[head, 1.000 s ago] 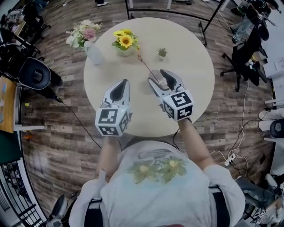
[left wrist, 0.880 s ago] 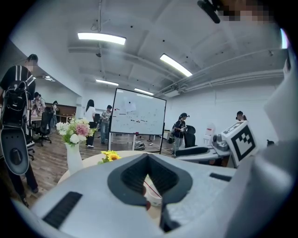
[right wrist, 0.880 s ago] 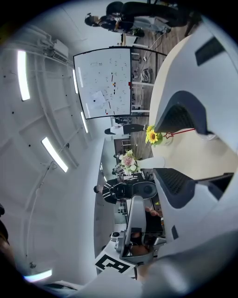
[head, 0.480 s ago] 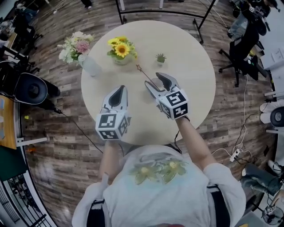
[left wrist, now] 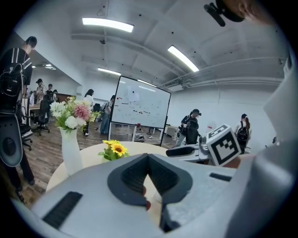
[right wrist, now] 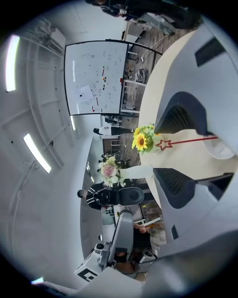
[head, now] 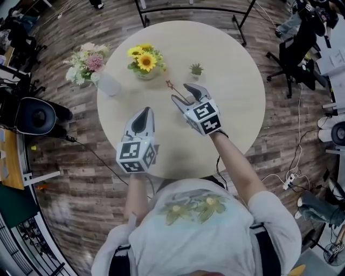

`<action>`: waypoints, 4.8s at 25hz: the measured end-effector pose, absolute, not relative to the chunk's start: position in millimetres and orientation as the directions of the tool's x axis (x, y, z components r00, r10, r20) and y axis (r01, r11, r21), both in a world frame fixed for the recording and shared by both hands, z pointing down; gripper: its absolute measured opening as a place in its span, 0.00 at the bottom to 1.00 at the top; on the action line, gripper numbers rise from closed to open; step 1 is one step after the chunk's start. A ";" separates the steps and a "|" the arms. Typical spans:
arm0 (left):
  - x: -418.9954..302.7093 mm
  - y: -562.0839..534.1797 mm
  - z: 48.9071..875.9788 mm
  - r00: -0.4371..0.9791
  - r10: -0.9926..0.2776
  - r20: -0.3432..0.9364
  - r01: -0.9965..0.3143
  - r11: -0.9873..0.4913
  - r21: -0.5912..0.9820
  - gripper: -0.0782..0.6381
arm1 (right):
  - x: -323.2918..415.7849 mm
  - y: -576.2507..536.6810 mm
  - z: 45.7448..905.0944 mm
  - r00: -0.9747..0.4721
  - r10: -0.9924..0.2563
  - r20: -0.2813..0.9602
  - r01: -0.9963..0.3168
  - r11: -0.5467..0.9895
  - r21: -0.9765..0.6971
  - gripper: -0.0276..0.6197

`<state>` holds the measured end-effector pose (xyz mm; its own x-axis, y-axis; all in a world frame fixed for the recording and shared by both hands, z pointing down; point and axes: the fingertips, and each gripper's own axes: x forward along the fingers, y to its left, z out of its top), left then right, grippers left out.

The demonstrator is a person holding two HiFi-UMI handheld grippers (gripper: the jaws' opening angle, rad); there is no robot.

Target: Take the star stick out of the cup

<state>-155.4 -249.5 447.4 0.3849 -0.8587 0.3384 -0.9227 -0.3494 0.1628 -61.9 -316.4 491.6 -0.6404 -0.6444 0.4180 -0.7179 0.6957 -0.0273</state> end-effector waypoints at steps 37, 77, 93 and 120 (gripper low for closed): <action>-168.7 -264.6 486.9 0.387 -0.831 0.399 -0.921 -0.329 0.208 0.11 | -86.8 -363.5 575.2 -0.497 -0.610 0.617 -0.717 0.690 0.104 0.20; -148.0 -253.9 479.7 0.414 -0.821 0.393 -0.910 -0.363 0.199 0.11 | -55.7 -356.3 531.2 -0.503 -0.680 0.533 -0.780 0.623 0.059 0.09; -131.3 -239.4 468.1 0.427 -0.820 0.382 -0.904 -0.385 0.185 0.11 | -18.6 -342.6 489.3 -0.501 -0.757 0.419 -0.836 0.549 -0.009 0.09; -113.2 -214.0 453.7 0.437 -0.826 0.357 -0.900 -0.402 0.171 0.11 | 21.3 -288.1 413.0 -0.548 -0.816 0.184 -0.836 0.535 -0.121 0.09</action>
<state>-113.2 -214.0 453.7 0.4369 -0.8258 0.3566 -0.8995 -0.4021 0.1710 21.3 -288.1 413.0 -0.5484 -0.8157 0.1842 -0.8362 0.5350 -0.1206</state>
